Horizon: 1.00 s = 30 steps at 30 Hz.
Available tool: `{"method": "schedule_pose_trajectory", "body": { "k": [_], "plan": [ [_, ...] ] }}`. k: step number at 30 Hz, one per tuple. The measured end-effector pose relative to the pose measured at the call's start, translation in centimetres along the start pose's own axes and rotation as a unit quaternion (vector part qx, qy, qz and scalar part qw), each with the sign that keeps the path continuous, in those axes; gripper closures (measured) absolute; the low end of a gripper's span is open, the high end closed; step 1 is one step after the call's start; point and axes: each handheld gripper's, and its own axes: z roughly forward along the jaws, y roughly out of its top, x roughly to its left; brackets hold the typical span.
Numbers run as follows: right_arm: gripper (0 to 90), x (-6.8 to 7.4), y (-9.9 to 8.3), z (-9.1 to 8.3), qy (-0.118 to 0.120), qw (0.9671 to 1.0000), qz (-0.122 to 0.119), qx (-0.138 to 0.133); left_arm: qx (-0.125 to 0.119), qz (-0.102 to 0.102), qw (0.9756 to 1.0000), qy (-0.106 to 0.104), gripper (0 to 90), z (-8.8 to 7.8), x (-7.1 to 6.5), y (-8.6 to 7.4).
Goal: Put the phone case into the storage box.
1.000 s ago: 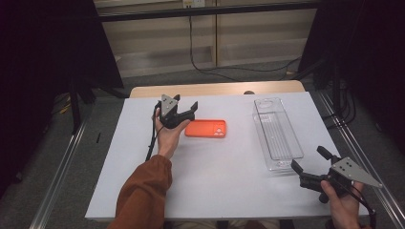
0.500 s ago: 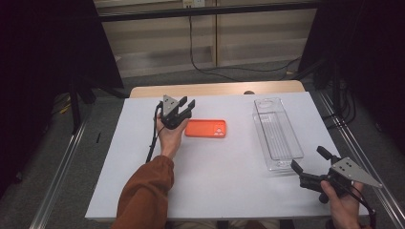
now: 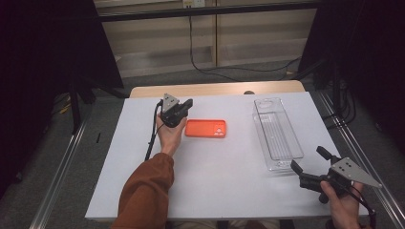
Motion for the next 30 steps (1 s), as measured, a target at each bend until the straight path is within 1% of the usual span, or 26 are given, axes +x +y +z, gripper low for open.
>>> {"method": "schedule_pose_trajectory", "body": {
  "k": [1, 2, 5, 7, 8, 10, 12, 14, 16, 17, 18, 19, 20, 21, 22, 26, 27, 28, 29, 30],
  "plan": [
    [0.0, 0.0, 0.0, 0.0, 0.001, 1.0, 0.001, 0.0, 0.004, 0.0, 1.0, -0.001, 90.0, 0.1, 0.1, 0.1],
    [0.0, 0.0, 0.0, 0.0, 0.001, 1.0, 0.001, -0.001, 0.008, -0.007, 0.9999, -0.006, 90.0, 0.2, 0.1, 0.1],
    [0.0, 0.0, 0.0, 0.0, 0.0, 1.0, 0.0, 0.0, 0.02, -0.009, 0.9997, -0.008, 90.0, 0.6, 0.1, 0.2],
    [0.0, 0.0, 0.0, 0.0, 0.001, 1.0, 0.0, -0.001, 0.037, -0.014, 0.9992, -0.01, 90.0, 1.0, 0.2, 0.2],
    [0.0, 0.0, 0.0, 0.0, 0.001, 1.0, 0.001, 0.0, 0.041, -0.018, 0.9989, -0.012, 90.0, 1.1, 0.3, 0.2],
    [0.0, 0.0, 0.0, 0.0, 0.001, 1.0, 0.001, -0.001, 0.058, -0.031, 0.9977, -0.018, 90.0, 1.4, 0.3, 0.2],
    [0.0, -0.1, 0.0, -0.1, 0.0, 1.0, 0.001, -0.001, 0.068, -0.043, 0.9966, -0.016, 90.0, 1.7, 0.3, 0.1],
    [0.0, 0.0, 0.0, -0.1, 0.0, 1.0, 0.003, -0.001, 0.084, -0.044, 0.9954, -0.015, 90.0, 1.9, 0.4, 0.2],
    [0.0, 0.0, 0.0, -0.1, 0.001, 1.0, 0.001, -0.001, 0.094, -0.047, 0.9943, -0.014, 90.0, 2.0, 0.6, 0.2],
    [0.0, 0.0, 0.0, -0.1, 0.002, 1.0, 0.001, -0.001, 0.102, -0.05, 0.9935, -0.011, 90.0, 2.1, 0.7, 0.3],
    [0.0, 0.0, 0.0, -0.1, 0.001, 1.0, 0.002, -0.001, 0.103, -0.053, 0.9932, -0.01, 90.0, 2.2, 0.8, 0.3],
    [0.0, 0.0, 0.0, -0.1, 0.0, 1.0, 0.002, 0.0, 0.11, -0.052, 0.9925, -0.009, 90.0, 2.2, 0.8, 0.5],
    [0.0, -0.1, 0.0, -0.1, -0.001, 1.0, 0.003, -0.002, 0.112, -0.051, 0.9923, -0.009, 90.0, 2.3, 0.8, 0.5],
    [0.0, -0.1, 0.0, -0.1, 0.0, 1.0, 0.004, -0.001, 0.119, -0.055, 0.9914, -0.01, 90.0, 2.2, 0.8, 0.7],
    [0.0, -0.1, 0.0, -0.1, 0.0, 1.0, 0.004, -0.001, 0.122, -0.056, 0.991, -0.008, 90.0, 2.3, 0.9, 0.8],
    [0.0, 0.0, 0.0, -0.1, 0.003, 1.0, 0.001, -0.001, 0.141, -0.054, 0.9885, -0.01, 90.0, 2.4, 0.9, 1.1],
    [0.0, 0.0, 0.0, -0.1, 0.003, 1.0, 0.0, -0.002, 0.141, -0.054, 0.9885, -0.01, 90.0, 2.4, 0.9, 1.1],
    [0.0, 0.1, 0.0, -0.1, 0.004, 1.0, -0.001, -0.002, 0.149, -0.055, 0.9873, -0.006, 90.0, 2.5, 1.0, 1.2],
    [0.0, 0.1, 0.0, -0.1, 0.004, 1.0, -0.001, -0.002, 0.149, -0.055, 0.9873, -0.006, 90.0, 2.5, 1.0, 1.2],
    [0.0, 0.1, 0.0, -0.1, 0.004, 1.0, -0.001, -0.002, 0.156, -0.052, 0.9863, -0.001, 90.0, 2.6, 1.2, 1.3]
  ]
}}
